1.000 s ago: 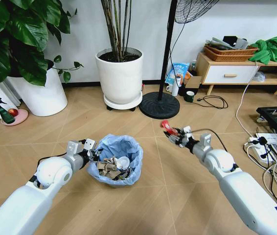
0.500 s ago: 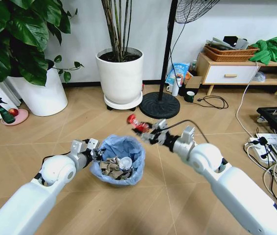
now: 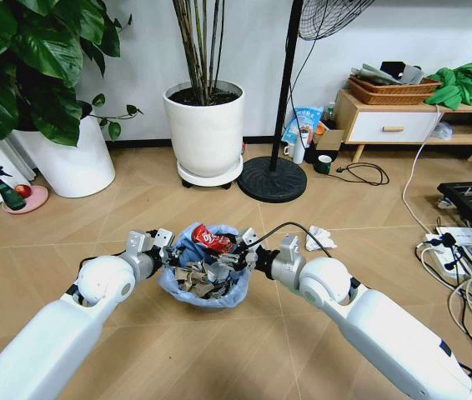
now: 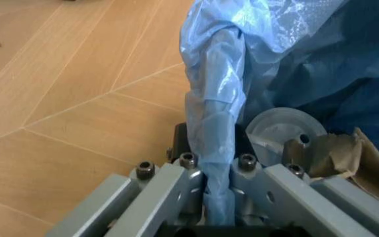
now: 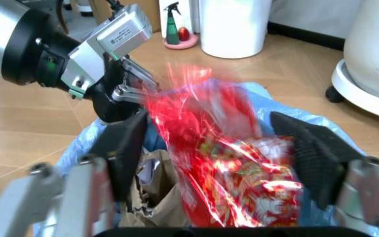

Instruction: Pick up the trash bin and place the garbage on the floor into it.

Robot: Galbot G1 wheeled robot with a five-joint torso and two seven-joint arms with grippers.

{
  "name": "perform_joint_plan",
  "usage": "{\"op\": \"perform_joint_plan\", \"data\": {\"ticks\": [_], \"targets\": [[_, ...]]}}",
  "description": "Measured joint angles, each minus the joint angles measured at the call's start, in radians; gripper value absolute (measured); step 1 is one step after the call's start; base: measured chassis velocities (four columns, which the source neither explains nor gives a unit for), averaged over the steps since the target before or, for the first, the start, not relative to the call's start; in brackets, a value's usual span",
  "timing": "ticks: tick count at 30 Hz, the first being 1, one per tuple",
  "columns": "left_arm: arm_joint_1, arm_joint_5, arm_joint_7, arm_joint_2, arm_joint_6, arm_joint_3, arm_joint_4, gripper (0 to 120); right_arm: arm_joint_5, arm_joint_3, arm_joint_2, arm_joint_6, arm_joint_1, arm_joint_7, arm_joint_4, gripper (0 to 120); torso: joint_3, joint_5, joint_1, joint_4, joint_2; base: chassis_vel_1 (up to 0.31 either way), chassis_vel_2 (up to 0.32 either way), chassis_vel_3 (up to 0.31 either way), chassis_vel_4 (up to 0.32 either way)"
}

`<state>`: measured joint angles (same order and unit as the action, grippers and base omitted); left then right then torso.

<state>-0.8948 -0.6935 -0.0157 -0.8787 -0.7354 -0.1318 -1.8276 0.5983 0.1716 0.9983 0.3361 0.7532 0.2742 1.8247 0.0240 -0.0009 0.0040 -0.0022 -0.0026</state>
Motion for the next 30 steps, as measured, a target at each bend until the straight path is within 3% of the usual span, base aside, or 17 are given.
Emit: {"op": "perform_joint_plan", "data": {"ticks": [2,7,23,30], "targets": [[0.000,-0.001,-0.001,-0.001,0.000,-0.002,0.000,0,-0.002,0.003,0.006,0.000,-0.006,0.000,-0.007,84,0.000,0.0001,0.000,0.0000,0.000,0.000,0.000,0.000,0.000],[0.000,-0.001,-0.002,-0.004,0.000,-0.004,0.000,0,-0.003,0.003,0.008,-0.001,-0.010,0.001,-0.010,98,0.000,0.0001,0.000,0.0000,0.000,0.000,0.000,0.000,0.000],[-0.053,0.012,0.018,0.007,0.000,-0.112,0.006,0,0.056,-0.185,-0.039,-0.024,0.067,-0.136,0.084,100,0.000,0.0000,0.000,0.0001,0.000,0.000,0.000,0.000,0.000],[-0.088,0.020,0.027,0.027,0.000,-0.171,-0.010,0,0.033,-0.406,-0.040,-0.019,0.203,-0.196,0.098,100,0.000,0.0002,0.000,0.0000,0.000,0.000,0.000,0.000,0.000]]}}
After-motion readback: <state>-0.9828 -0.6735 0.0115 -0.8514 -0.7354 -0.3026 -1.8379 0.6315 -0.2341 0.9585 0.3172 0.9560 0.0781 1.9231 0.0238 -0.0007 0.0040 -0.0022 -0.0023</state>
